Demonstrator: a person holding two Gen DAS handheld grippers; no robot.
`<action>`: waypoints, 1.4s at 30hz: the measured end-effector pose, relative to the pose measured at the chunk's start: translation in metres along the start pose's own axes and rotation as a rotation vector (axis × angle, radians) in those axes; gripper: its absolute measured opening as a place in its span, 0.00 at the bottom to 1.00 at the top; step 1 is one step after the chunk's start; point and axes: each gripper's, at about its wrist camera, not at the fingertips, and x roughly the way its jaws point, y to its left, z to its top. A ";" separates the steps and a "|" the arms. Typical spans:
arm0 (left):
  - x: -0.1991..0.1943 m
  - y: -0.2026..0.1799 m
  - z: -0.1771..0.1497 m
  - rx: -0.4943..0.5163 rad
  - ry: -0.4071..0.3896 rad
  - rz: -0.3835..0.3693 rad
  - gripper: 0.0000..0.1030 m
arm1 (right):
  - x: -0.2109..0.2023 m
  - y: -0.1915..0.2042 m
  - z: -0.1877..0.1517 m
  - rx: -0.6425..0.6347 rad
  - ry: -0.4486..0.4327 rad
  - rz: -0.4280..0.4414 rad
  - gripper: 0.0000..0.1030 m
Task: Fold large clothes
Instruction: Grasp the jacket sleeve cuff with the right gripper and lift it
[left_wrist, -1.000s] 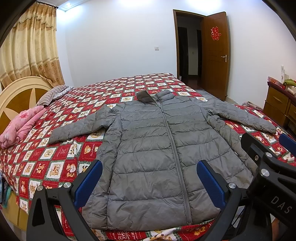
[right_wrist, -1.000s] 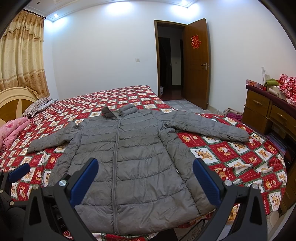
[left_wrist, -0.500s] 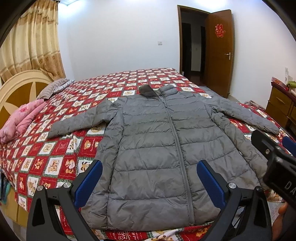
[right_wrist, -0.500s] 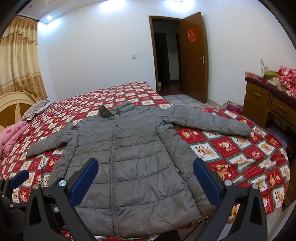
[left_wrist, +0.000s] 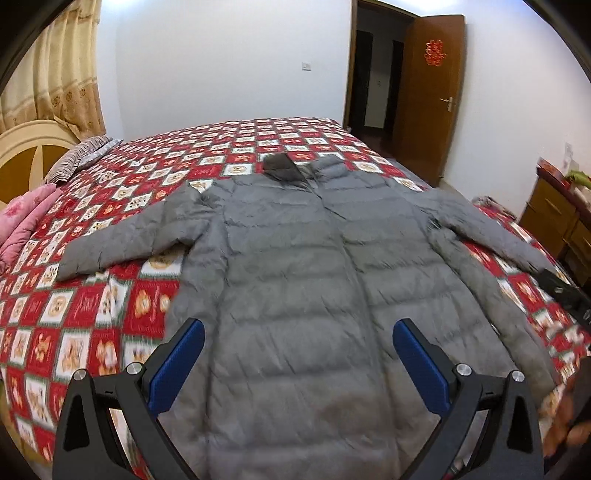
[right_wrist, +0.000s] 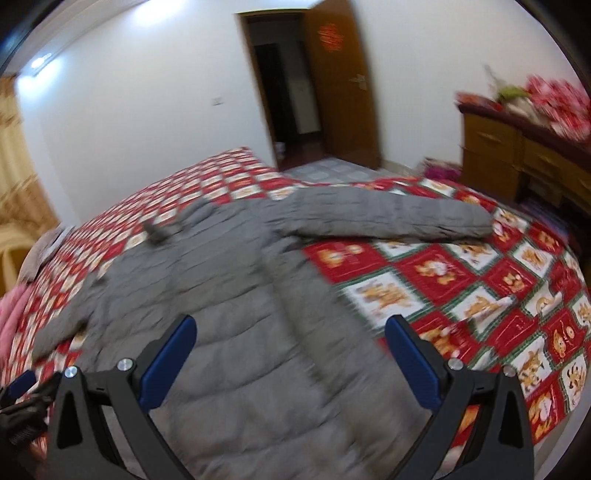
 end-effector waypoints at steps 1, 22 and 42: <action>0.012 0.008 0.010 0.004 0.003 0.018 0.99 | 0.009 -0.015 0.008 0.034 0.003 -0.019 1.00; 0.185 0.125 0.058 -0.093 0.007 0.243 0.99 | 0.138 -0.280 0.108 0.700 0.075 -0.262 0.77; 0.213 0.149 0.033 -0.217 0.072 0.127 0.99 | 0.081 -0.066 0.193 -0.090 -0.105 -0.291 0.13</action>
